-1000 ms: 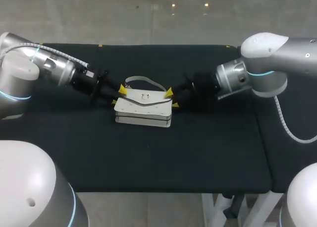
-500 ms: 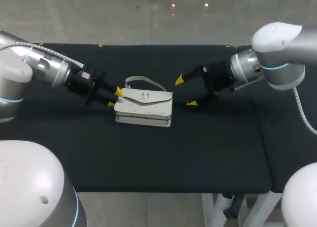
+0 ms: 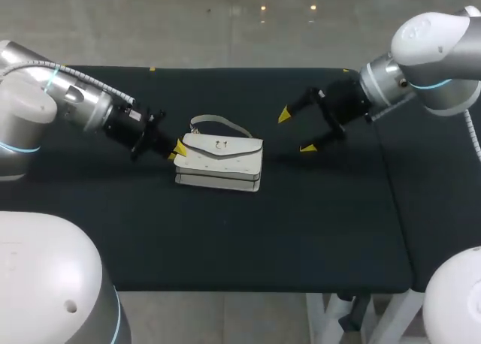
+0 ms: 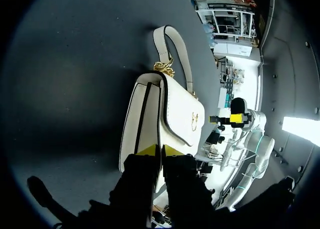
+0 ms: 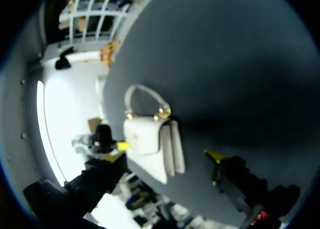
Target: Pick up the bag, open it, inspect its contents, close it, and place it on the opposite side
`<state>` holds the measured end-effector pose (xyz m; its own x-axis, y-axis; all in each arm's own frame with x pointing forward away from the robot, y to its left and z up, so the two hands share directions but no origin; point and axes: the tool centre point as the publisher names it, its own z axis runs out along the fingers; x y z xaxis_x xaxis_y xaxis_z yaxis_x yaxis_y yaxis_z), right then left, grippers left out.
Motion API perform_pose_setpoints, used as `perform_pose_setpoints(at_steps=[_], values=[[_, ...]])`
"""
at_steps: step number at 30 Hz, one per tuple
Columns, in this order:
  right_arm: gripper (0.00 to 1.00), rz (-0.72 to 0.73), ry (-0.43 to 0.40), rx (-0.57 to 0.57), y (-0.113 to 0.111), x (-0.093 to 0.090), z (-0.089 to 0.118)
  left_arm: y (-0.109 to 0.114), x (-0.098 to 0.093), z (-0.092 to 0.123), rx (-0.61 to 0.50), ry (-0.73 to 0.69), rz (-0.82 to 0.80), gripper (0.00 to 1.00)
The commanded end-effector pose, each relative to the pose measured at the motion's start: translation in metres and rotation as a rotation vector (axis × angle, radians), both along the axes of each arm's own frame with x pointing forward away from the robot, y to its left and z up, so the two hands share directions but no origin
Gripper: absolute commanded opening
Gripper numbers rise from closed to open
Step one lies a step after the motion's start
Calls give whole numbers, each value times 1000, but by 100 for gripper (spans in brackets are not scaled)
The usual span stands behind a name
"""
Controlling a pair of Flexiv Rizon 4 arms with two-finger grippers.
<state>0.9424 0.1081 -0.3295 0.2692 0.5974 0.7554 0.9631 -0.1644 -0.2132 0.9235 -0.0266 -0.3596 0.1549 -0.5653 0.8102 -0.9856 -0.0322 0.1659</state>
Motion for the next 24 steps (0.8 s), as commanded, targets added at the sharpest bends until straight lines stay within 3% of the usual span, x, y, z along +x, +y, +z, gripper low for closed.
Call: perform_pose_setpoints(at_steps=[1, 16, 24], values=[[100, 6, 6, 0, 0, 3, -1, 5, 3, -10, -10, 20, 10, 0], [100, 6, 6, 0, 0, 3, -1, 5, 3, -10, -10, 20, 10, 0], [100, 66, -126, -154, -57, 27, 6, 44, 28, -5, -10, -107, -108, 0]])
